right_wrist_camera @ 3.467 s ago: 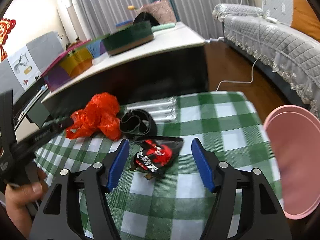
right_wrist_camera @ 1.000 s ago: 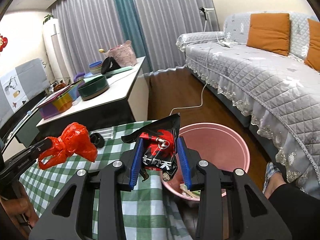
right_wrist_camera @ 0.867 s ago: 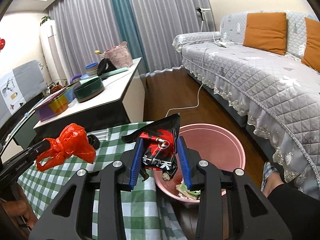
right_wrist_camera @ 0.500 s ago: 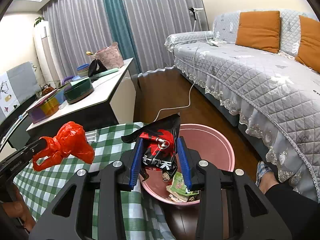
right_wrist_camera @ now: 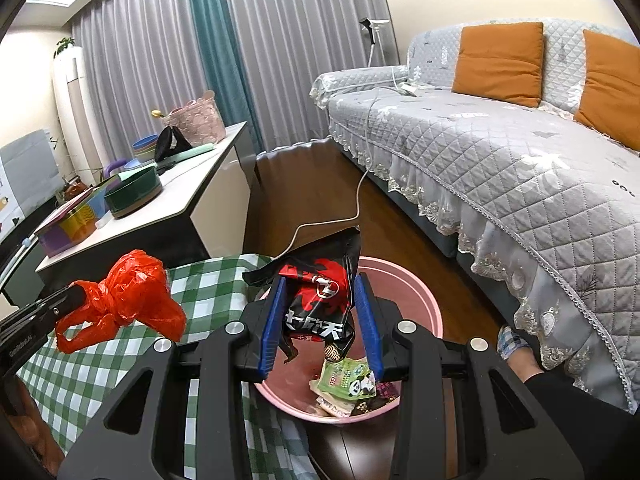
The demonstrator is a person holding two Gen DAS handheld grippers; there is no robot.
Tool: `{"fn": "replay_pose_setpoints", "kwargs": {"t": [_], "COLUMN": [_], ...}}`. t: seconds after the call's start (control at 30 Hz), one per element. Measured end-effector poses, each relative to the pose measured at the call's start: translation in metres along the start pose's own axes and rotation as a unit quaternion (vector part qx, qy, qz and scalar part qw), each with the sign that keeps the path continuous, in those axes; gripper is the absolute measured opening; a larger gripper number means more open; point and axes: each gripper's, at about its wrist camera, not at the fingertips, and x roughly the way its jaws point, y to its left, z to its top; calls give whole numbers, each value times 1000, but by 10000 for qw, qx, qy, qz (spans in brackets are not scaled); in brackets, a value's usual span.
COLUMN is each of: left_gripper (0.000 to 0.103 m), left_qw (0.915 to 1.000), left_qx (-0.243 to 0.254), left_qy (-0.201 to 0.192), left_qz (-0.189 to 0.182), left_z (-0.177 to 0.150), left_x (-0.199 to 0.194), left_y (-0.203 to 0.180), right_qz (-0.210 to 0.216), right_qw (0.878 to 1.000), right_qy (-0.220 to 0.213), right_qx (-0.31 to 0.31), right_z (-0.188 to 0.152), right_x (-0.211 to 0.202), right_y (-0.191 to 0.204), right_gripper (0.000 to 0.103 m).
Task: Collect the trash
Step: 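Carry the red bag and red-black wrapper over the pink bin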
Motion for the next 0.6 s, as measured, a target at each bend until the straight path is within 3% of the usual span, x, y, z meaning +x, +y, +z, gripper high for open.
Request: {"fn": "replay_pose_setpoints", "kwargs": {"t": [0.6], "left_gripper": [6], "left_qw": [9985], "left_qx": [421], "left_qy": [202], "left_qz": [-295], "left_z": [15], "left_x": [45], "left_y": [-54], "right_qz": [-420], "right_qw": [9991], "right_qy": [3], "right_qx": [-60], "right_z": [4], "right_x": [20], "right_y": [-19], "right_gripper": [36]}}
